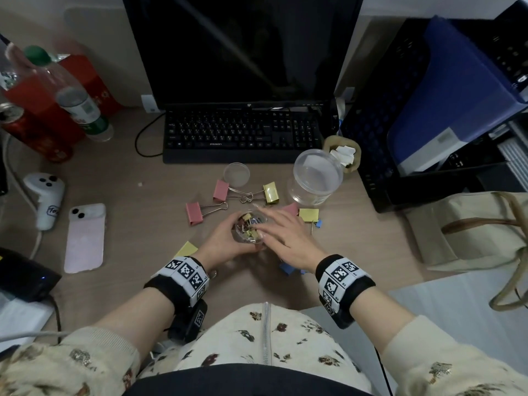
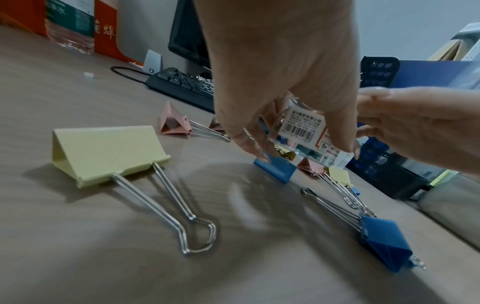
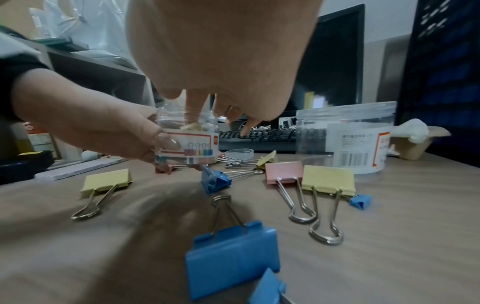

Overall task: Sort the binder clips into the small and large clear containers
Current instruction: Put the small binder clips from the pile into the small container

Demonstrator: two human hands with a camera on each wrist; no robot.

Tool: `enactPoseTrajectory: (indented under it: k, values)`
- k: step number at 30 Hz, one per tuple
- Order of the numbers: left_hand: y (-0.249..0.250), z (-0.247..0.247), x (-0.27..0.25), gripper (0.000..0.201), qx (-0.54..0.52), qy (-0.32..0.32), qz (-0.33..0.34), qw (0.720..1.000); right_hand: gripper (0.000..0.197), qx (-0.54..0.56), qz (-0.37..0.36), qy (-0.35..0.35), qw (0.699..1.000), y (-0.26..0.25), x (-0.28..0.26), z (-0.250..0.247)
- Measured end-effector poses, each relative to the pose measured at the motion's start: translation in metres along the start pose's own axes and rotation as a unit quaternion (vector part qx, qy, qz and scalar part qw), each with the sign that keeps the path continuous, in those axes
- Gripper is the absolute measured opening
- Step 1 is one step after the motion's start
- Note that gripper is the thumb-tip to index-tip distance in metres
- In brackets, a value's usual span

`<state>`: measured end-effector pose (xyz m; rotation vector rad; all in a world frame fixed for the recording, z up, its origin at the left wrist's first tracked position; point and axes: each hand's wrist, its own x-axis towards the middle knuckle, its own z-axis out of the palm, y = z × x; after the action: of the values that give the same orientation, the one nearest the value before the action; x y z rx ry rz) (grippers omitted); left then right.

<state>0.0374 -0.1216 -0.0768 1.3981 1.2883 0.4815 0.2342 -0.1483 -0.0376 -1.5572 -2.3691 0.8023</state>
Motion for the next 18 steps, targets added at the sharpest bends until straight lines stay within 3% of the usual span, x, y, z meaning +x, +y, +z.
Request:
enactPoseTrajectory:
  k: [4,6,8,13,18]
  values:
    - [0.001,-0.001,0.003,0.089,0.014,0.002,-0.013,1.0,0.049,0.026,0.055,0.132,0.989,0.024,-0.005,-0.008]
    - [0.001,-0.002,0.003,0.087,0.017,0.002,-0.019,1.0,0.045,0.011,0.107,0.208,0.972,0.04,-0.011,-0.015]
    - [0.001,-0.003,0.002,0.085,0.024,0.003,-0.028,0.999,0.037,0.015,0.156,0.234,0.959,0.059,-0.018,-0.017]
    - [0.003,-0.002,0.001,0.079,0.02,0.006,-0.041,0.999,0.022,0.0,0.295,0.128,0.947,0.098,-0.034,-0.008]
    - [0.004,-0.003,0.001,0.078,0.011,0.014,-0.042,0.999,0.057,-0.034,0.319,0.011,0.947,0.095,-0.029,-0.009]
